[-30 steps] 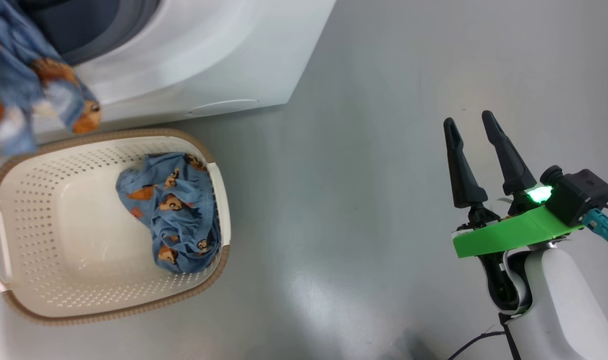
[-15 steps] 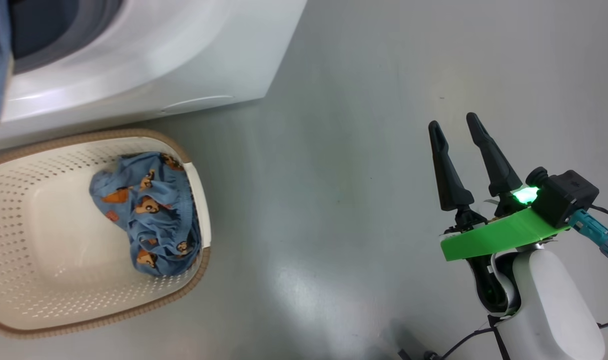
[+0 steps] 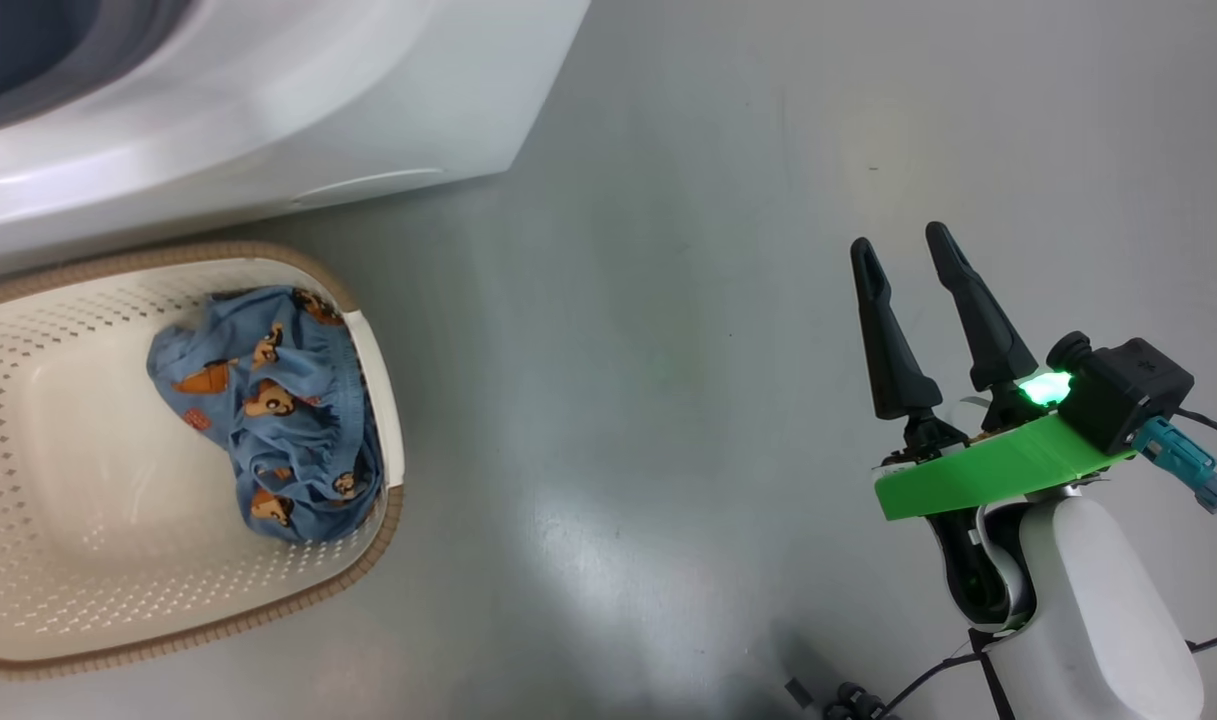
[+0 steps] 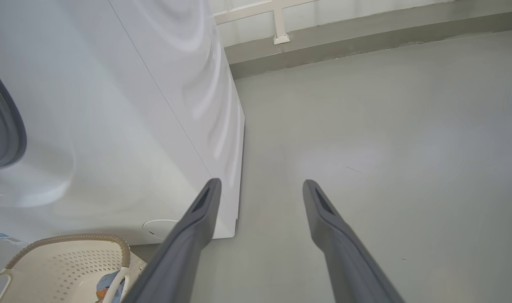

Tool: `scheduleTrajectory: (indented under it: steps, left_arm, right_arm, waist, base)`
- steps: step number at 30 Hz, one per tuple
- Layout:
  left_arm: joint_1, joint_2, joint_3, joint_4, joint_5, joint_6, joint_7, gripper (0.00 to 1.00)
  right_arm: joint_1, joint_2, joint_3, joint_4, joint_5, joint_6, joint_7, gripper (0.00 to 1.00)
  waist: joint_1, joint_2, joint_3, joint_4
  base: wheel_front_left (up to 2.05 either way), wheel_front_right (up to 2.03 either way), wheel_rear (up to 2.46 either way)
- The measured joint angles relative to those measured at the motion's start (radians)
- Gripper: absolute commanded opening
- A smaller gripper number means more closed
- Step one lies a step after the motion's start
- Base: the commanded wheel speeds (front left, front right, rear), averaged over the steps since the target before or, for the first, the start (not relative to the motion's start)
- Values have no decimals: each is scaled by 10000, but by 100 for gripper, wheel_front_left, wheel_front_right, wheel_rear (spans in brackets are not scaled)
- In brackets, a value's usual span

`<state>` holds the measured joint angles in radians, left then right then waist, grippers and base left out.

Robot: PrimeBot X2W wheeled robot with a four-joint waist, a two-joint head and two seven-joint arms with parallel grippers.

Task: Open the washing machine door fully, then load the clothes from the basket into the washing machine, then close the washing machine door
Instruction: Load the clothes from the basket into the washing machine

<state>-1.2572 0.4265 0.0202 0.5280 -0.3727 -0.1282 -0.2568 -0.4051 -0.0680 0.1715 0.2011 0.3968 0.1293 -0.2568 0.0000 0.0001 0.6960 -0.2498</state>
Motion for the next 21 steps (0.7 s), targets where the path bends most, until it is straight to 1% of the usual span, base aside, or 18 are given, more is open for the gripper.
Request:
scheduleTrajectory:
  steps: [2,7,9,10,11,12,13,14,18,21]
  left_arm:
    - [56,-33,-228,324,4,0,0,0]
    - [118,-35,-892,1638,-184,0,0,0]
    - [115,-13,-1350,2257,-297,0,0,0]
    - [86,-21,-1499,2656,-397,0,0,8]
    - [58,-27,-1760,3104,-625,0,4,31]
    - [58,-29,-2069,3476,-794,0,25,47]
    - [47,-38,-2265,3877,-928,0,169,94]
    - [2,-36,-2456,4236,-1114,0,372,100]
    - [-384,-23,-3001,4748,-1735,-10,347,100]
    - [-500,-15,-3329,4811,-2236,-10,198,100]
  right_arm:
    - [-6,6,4,0,0,0,0,100]
    - [-234,19,21,4,-2,0,0,100]
    - [-233,19,23,4,-2,0,0,100]
    - [-233,23,29,8,-2,0,0,100]
    - [-232,23,29,13,-2,0,0,100]
    - [-232,21,27,13,-2,0,0,100]
    - [-231,21,31,13,0,0,0,100]
    - [-229,21,33,13,-2,0,0,100]
    - [-206,17,25,13,0,0,0,100]
    - [-203,17,15,12,0,0,0,100]
  waist:
    - [1,0,30,30]
    - [1,0,40,89]
    - [0,0,17,110]
    - [0,0,1,116]
    - [1,0,-25,121]
    - [1,0,-51,128]
    - [0,0,-76,135]
    - [1,0,-99,142]
    - [0,0,-139,180]
    - [0,0,-145,221]
  base:
    - [0,0,0]
    - [0,0,0]
    - [0,0,0]
    - [0,0,0]
    - [0,0,0]
    - [0,0,0]
    - [0,0,0]
    - [0,0,0]
    - [0,0,0]
    - [0,0,0]
